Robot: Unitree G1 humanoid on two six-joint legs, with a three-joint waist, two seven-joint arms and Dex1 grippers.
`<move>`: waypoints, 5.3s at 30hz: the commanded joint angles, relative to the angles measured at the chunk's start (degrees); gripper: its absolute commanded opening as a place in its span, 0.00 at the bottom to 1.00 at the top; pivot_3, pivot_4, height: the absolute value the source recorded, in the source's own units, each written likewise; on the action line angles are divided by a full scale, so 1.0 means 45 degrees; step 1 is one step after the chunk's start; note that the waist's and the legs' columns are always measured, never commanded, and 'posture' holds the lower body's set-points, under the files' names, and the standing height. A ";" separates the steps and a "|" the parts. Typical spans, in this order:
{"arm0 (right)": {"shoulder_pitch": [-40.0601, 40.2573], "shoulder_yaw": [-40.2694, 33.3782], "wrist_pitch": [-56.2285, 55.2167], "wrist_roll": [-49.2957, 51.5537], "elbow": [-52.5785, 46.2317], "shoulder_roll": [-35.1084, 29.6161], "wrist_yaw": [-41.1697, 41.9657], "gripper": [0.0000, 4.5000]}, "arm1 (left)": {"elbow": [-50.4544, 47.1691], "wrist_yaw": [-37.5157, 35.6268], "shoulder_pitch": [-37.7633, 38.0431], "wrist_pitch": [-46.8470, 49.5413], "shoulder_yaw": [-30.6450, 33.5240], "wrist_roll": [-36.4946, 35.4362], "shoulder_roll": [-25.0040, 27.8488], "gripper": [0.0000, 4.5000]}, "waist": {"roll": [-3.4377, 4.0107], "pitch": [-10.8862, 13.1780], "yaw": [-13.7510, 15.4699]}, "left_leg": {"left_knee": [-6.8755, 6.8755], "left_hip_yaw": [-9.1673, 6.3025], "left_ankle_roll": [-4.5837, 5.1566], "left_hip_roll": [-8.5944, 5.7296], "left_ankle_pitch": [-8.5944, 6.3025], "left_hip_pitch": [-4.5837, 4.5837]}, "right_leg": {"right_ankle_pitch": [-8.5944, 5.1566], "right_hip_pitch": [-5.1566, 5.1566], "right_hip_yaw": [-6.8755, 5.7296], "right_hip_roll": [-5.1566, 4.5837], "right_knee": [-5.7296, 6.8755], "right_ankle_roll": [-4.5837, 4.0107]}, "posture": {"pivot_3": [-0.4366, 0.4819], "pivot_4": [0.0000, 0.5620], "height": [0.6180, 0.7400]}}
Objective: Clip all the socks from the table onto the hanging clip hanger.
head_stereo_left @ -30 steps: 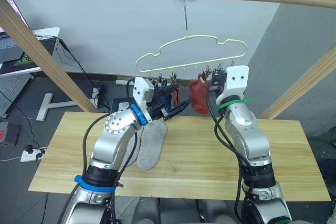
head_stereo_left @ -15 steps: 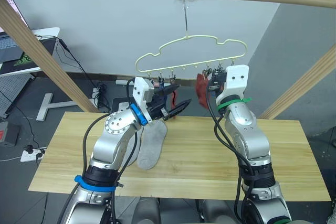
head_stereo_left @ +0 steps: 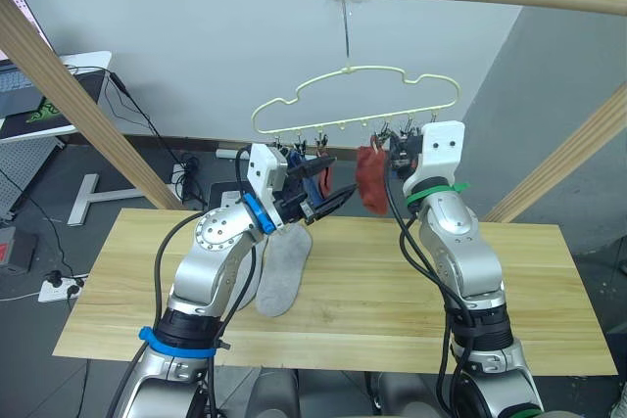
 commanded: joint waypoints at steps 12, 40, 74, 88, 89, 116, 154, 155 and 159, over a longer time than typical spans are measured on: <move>-0.0247 -0.0161 -0.0254 0.0024 -0.0430 0.0290 -0.0012 0.56 | -0.0384 -0.0077 -0.0074 -0.0234 0.0038 -0.0092 -0.0006 0.72 | 0.0000 0.0000 -0.0002 | 0.0001 0.0000 0.0000 0.0000 0.0000 0.0000 | 0.0000 0.0000 -0.0001 0.0000 0.0001 0.0000 | 0.58 0.35 1.00; -0.0617 -0.0195 -0.0348 -0.0142 -0.0075 0.0774 -0.0044 0.29 | -0.0493 -0.0120 0.0094 -0.0319 0.0011 -0.0067 0.0037 0.72 | 0.0001 0.0001 0.0003 | 0.0001 0.0000 0.0001 0.0000 0.0000 0.0002 | 0.0000 0.0000 0.0000 0.0000 0.0005 0.0000 | 0.59 0.35 1.00; -0.2240 -0.2279 0.7548 0.4528 -0.2881 -0.3308 0.4572 0.00 | 0.4580 0.1774 0.2104 -0.0308 -0.0238 0.2934 0.1028 1.00 | 0.0005 0.0002 0.0015 | 0.0004 0.0002 0.0010 -0.0004 0.0003 0.0036 | 0.0000 0.0023 0.0000 -0.0001 0.0020 -0.0002 | 0.55 0.33 1.00; -0.3057 -0.3214 0.8883 0.5304 -0.2907 -0.2935 0.3803 0.00 | 0.7382 0.1409 0.1295 -0.1250 -0.1958 0.5140 0.0698 0.73 | 0.0008 -0.0015 -0.0071 | 0.0005 0.0001 0.0011 -0.0003 0.0005 0.0035 | 0.0001 0.0022 -0.0004 -0.0001 0.0030 -0.0003 | 0.52 0.30 1.00; -0.3137 -0.3277 0.8937 0.5353 -0.2856 -0.2938 0.3792 0.00 | 0.7309 0.1332 0.1316 -0.1238 -0.1907 0.5060 0.0673 0.66 | 0.0007 -0.0015 -0.0073 | 0.0007 0.0001 0.0011 -0.0002 0.0005 0.0035 | 0.0001 0.0021 -0.0004 -0.0001 0.0034 -0.0003 | 0.52 0.30 1.00; -0.7459 -1.1059 1.4496 0.8445 -0.0444 0.1008 -0.0716 0.00 | 0.2330 0.1154 -0.1246 -0.1417 -0.0855 0.1134 -0.3774 0.00 | 0.0017 -0.0013 -0.0099 | 0.0016 0.0010 0.0042 -0.0011 0.0026 0.0043 | 0.0000 0.0010 0.0001 -0.0002 0.0099 -0.0006 | 0.51 0.31 1.00; -0.6830 -1.1228 1.4496 1.4868 0.0579 0.0434 -0.5719 0.16 | 0.3512 0.1692 -0.2010 -0.1707 -0.0391 0.0781 -0.4304 0.00 | 0.0020 -0.0011 -0.0274 | 0.0011 0.0010 0.0050 -0.0010 0.0029 0.0006 | 0.0000 -0.0010 -0.0004 0.0000 0.0076 -0.0006 | 0.49 0.31 1.00; -0.6830 -1.1245 1.4496 1.4933 0.0620 0.0364 -0.5729 0.21 | 0.3492 0.1688 -0.2005 -0.1693 -0.0394 0.0773 -0.4299 0.00 | 0.0020 -0.0011 -0.0275 | 0.0011 0.0010 0.0050 -0.0010 0.0029 0.0000 | 0.0000 -0.0016 -0.0004 0.0000 0.0076 -0.0005 | 0.49 0.31 1.00; -0.6784 -1.1330 1.4486 1.5245 0.0690 -0.0017 -0.5547 0.51 | 0.3227 0.1655 -0.1929 -0.1433 -0.0518 0.0655 -0.4381 0.00 | 0.0020 -0.0011 -0.0272 | 0.0011 0.0010 0.0050 -0.0010 0.0030 -0.0010 | 0.0000 -0.0025 -0.0006 0.0000 0.0075 -0.0005 | 0.49 0.31 1.00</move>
